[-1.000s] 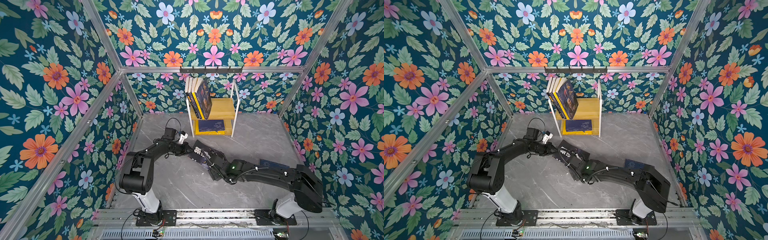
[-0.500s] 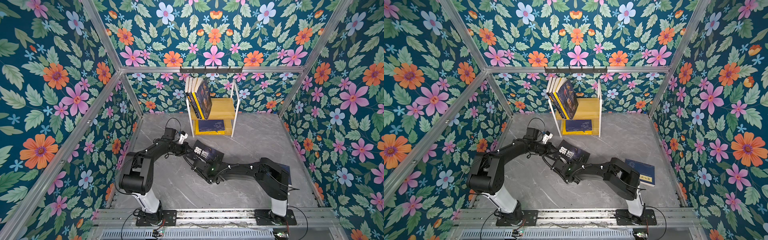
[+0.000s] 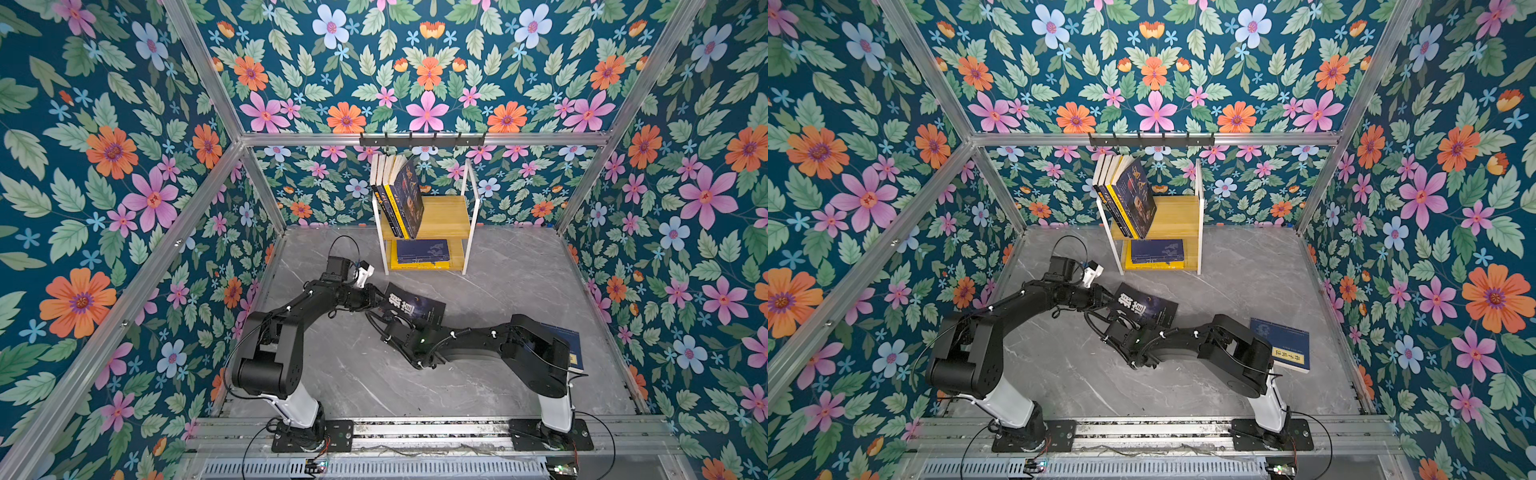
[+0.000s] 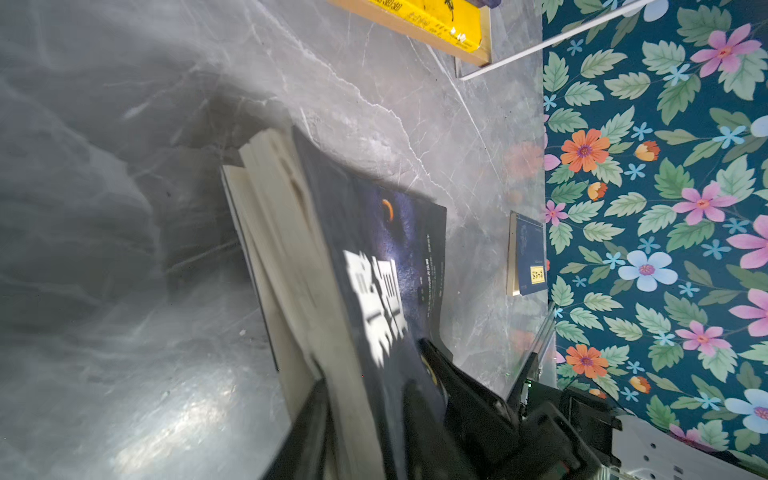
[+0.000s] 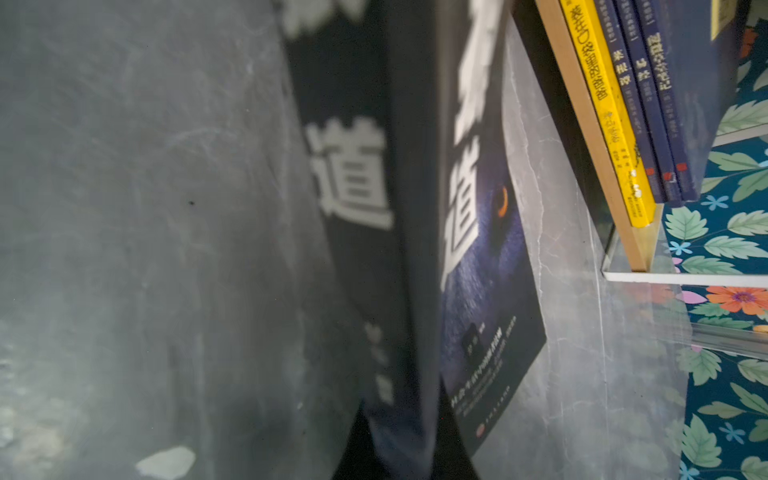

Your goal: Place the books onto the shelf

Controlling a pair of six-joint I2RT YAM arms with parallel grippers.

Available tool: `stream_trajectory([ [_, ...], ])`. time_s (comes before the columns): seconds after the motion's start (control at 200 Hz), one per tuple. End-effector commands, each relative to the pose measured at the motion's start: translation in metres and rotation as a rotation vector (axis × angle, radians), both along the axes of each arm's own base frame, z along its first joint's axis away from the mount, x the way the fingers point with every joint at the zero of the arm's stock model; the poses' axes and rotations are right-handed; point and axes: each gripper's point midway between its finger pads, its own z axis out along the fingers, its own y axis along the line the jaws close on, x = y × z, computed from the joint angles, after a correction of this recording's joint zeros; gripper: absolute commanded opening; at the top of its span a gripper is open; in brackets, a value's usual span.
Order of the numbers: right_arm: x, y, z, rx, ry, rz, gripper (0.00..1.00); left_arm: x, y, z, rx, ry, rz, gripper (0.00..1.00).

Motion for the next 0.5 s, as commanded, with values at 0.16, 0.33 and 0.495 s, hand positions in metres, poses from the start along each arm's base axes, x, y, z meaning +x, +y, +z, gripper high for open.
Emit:
stream_trajectory([
  [0.16, -0.006, -0.026, 0.017, 0.029, -0.036, -0.031, 0.0, 0.011, 0.041, 0.031, 0.098, -0.175, 0.085, 0.75],
  [0.33, -0.011, -0.028, 0.038, 0.107, -0.051, -0.022, 0.0, 0.017, 0.071, 0.045, 0.268, -0.299, 0.115, 0.9],
  [0.495, -0.014, -0.025, 0.078, 0.245, -0.094, 0.021, 0.0, 0.012, 0.082, 0.075, 0.329, -0.446, 0.138, 1.0],
])
